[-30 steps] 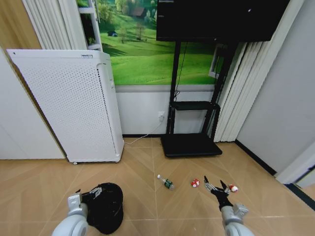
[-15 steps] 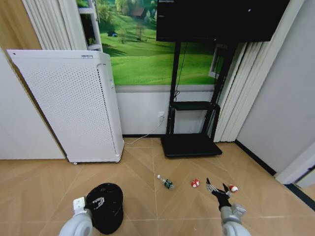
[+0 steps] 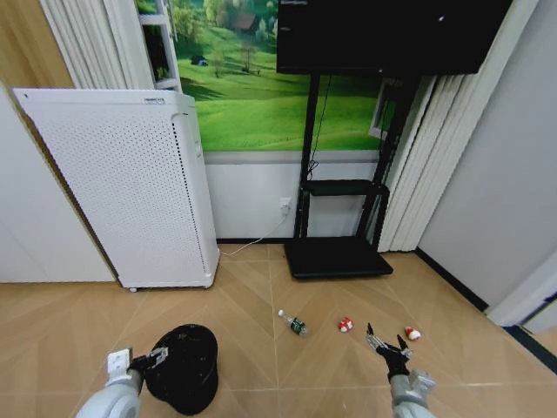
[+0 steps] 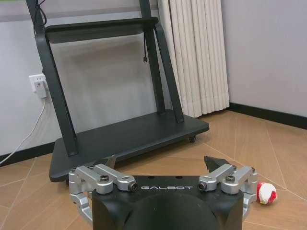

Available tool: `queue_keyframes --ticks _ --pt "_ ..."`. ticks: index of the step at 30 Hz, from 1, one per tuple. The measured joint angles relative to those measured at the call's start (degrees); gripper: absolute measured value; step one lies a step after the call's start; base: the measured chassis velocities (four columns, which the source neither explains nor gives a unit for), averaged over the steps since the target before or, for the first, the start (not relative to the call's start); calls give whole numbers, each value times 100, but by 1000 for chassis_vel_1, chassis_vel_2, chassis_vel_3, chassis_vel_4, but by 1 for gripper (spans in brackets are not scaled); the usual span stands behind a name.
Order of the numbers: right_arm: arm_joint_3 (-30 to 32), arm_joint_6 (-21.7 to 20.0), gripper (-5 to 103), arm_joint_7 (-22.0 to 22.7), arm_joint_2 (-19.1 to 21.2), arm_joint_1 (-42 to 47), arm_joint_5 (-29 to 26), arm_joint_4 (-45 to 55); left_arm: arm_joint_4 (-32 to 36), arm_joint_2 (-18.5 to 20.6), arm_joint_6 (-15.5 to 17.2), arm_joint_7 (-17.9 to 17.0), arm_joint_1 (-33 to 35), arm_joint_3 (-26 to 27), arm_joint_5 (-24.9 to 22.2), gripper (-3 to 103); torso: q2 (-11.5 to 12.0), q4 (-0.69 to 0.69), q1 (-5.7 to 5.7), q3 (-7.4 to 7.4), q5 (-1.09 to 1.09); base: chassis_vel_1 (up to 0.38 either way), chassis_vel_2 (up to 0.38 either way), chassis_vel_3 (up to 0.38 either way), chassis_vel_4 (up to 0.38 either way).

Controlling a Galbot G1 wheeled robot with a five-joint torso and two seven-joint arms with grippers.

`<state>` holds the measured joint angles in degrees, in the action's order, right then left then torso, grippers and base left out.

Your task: Pick up the trash bin and place the garbage on the floor into it.

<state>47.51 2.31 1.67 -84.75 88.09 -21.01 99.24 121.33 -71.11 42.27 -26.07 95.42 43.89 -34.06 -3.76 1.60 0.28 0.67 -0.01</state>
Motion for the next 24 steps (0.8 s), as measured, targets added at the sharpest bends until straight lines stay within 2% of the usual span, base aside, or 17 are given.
queue_keyframes --ticks 1,3,12,13,16,20,22,24 --pt "0 0 100 0 0 0 0 0 0 0 0 0 0 0 0 100 0 0 0 0 0 0 0 0 0" --pt "3 -84 100 28 -20 -12 5 66 -114 -42 -1 216 55 93 54 100 -2 -2 0 1 1 0 0 0 0" --pt "1 -122 100 43 -55 -49 74 82 -607 -97 -7 548 -195 32 98 100 -5 1 2 5 1 0 0 0 0" --pt "1 -118 100 43 -59 -53 86 63 -667 -97 -8 669 -204 28 159 103 -5 1 2 5 1 0 0 0 0" --pt "10 -108 100 44 -66 -73 88 37 -753 -91 -8 793 -228 13 240 101 -7 -1 2 5 1 0 0 0 0" --pt "19 -108 100 49 -53 -93 88 19 -839 -95 -11 839 -315 -20 262 81 -7 1 2 7 1 0 0 0 0" --pt "19 -111 100 49 -48 -104 88 19 -843 -97 -11 863 -323 -26 262 81 -7 1 2 7 1 0 0 0 0" --pt "10 -122 100 51 -50 -135 100 11 -847 -104 -12 932 -330 -37 268 70 -8 0 2 7 1 0 0 0 0"
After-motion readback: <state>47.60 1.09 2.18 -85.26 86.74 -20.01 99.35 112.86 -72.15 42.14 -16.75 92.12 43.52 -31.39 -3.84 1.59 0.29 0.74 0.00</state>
